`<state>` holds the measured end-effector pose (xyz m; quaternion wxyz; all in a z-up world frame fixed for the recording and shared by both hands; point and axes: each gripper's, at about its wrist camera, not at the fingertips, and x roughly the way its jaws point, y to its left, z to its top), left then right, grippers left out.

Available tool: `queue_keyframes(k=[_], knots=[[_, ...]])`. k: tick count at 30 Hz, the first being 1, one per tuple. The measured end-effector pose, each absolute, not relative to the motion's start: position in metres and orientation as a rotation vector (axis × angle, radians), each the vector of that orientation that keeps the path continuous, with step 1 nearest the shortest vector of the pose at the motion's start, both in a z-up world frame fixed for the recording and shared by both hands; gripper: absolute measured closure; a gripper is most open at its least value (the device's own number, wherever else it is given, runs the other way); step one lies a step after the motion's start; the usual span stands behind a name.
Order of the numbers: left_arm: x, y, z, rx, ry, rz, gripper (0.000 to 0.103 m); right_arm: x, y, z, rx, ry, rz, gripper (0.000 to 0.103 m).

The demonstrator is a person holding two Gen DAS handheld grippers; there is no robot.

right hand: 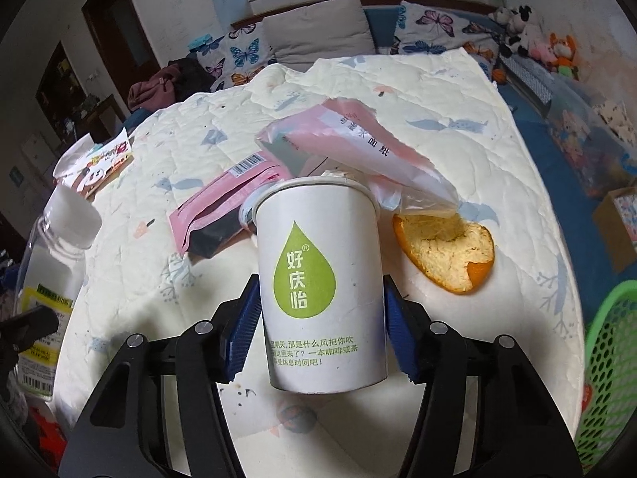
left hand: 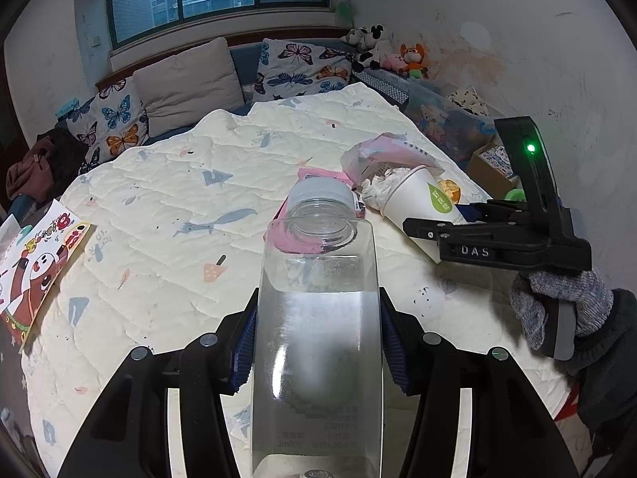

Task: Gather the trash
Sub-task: 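Carry the bottle and paper cup over the green wastebasket with both tools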

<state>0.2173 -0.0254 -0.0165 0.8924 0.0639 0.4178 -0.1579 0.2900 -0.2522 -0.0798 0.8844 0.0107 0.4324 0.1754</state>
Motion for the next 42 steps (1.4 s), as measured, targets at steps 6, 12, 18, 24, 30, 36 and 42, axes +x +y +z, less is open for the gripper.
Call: queue_keyframes(k=[6, 12, 18, 24, 30, 36, 42], knots=[[0.215, -0.028, -0.013, 0.135, 0.856, -0.339, 0.051, 0.27, -0.26, -0.075, 0.032, 0.898, 0.376, 0.044], [0.211, -0.039, -0.01, 0.148, 0.849, -0.365, 0.051, 0.24, -0.278, -0.07, 0.055, 0.883, 0.366, 0.044], [0.206, -0.062, -0.008, 0.16, 0.847, -0.419, 0.051, 0.21, -0.306, -0.058, 0.095, 0.842, 0.327, 0.044], [0.204, -0.097, -0.007, 0.189, 0.841, -0.489, 0.051, 0.186, -0.359, -0.052, 0.151, 0.819, 0.224, 0.044], [0.201, -0.132, -0.003, 0.214, 0.829, -0.549, 0.051, 0.169, -0.424, -0.053, 0.177, 0.816, 0.078, 0.044], [0.2, -0.167, 0.0, 0.24, 0.826, -0.595, 0.051, 0.157, -0.489, -0.066, 0.231, 0.824, -0.058, 0.044], [0.201, -0.195, 0.0, 0.268, 0.83, -0.624, 0.051, 0.151, -0.541, -0.09, 0.294, 0.854, -0.151, 0.044]])
